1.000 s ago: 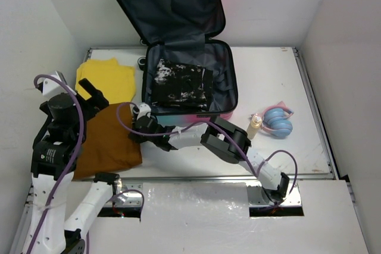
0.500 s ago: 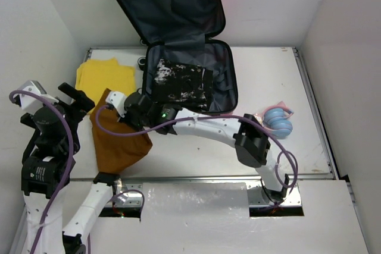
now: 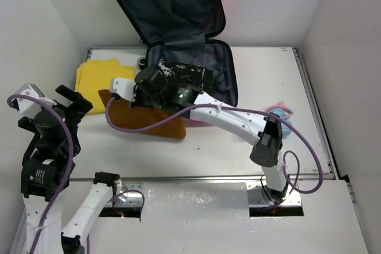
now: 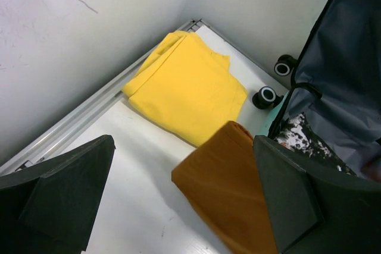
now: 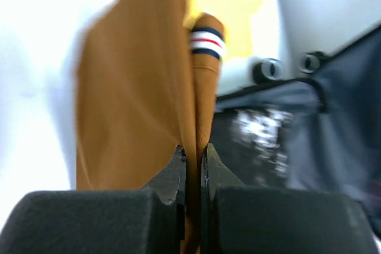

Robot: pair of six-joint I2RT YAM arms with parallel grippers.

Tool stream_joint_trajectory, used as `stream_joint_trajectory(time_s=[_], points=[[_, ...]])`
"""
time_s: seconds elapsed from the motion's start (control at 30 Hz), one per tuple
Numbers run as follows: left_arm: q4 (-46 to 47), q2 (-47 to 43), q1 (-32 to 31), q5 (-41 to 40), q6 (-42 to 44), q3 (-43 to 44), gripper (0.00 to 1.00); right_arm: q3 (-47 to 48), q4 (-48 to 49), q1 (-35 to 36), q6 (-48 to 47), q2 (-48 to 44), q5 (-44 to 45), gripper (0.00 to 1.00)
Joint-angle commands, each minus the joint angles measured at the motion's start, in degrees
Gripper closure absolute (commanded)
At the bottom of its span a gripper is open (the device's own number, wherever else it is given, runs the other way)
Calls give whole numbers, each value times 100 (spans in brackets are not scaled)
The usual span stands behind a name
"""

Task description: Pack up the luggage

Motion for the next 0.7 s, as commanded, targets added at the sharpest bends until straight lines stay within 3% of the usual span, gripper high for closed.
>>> stream_joint_trajectory(time_s=[0.0,0.1,0.23,0.37,0.47,0.67], points=[[232,-62,-104,-178,28,-86,0,335,633,-211,-1083,-647,268,100],[268,-44,-130,-134,36,-104,0,500,652,-439,-1655,-604,505,100],[329,-141,-130,-125,45,-191,0,853,274,-1080,-1613,-349,243,100],[408,-167,-157,-108,72,-403,0,151,958,-1397,-1780,-744,268,100],[443,-150,-165,-38,63,-438,0,894,608,-1739,-1789,-543,-47,100],[479,-132,-165,173,72,-499,0,606,731,-2566,-2036,-245,-944,100]])
